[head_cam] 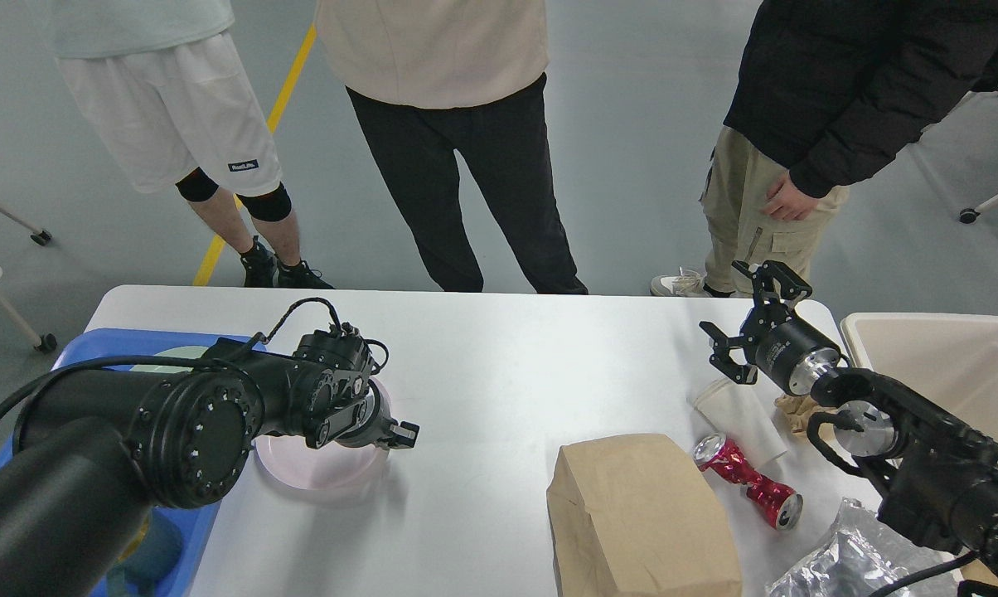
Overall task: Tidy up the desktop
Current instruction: 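Move the left gripper to the pink plate and grasp its rim, then lift the pink plate and carry it over the blue tray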
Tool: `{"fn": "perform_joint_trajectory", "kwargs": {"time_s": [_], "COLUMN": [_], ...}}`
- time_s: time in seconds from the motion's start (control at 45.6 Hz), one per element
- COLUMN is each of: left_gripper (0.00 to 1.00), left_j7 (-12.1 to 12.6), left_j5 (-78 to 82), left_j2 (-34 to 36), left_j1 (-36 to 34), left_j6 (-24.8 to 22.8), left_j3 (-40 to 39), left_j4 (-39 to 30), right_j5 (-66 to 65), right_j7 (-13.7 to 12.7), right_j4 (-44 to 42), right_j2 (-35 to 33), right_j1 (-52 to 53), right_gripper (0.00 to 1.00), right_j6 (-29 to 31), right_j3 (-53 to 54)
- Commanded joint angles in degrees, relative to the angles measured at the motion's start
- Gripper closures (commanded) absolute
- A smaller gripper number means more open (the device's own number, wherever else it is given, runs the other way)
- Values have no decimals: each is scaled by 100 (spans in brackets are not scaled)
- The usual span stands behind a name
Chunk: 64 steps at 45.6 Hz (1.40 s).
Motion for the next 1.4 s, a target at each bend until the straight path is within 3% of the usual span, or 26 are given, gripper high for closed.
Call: {"fn": "perform_joint_trajectory", "kwargs": {"time_s": [0.0, 0.219, 0.416, 0.811, 0.942, 1.381], "left_gripper": [100, 100, 100, 100, 100, 100], "left_j7": [15, 15, 15, -11, -11, -20], "left_j5": [0, -53, -71, -290, -598, -633], "left_j2": [1, 1, -16, 19, 142, 1275], "left_j1": [-13, -144, -443, -1541, -1998, -3431], "left_j6": [-97, -149, -606, -2714, -2714, -2714], "left_j3": [-10, -36, -273, -1416, -1434, -881], "left_j4": [-9, -9, -44, -141, -246, -1740], "right_j5": [0, 0, 0, 0, 0, 0], "right_j7": [0, 0, 0, 0, 0, 0], "right_j4": [0, 0, 0, 0, 0, 0], "right_j2": [0, 0, 0, 0, 0, 0], "right_j1": [0, 0, 0, 0, 0, 0], "right_gripper": [0, 0, 0, 0, 0, 0], "right_j6": [7, -1, -1, -1, -1, 7], "right_j3": [0, 0, 0, 0, 0, 0]}}
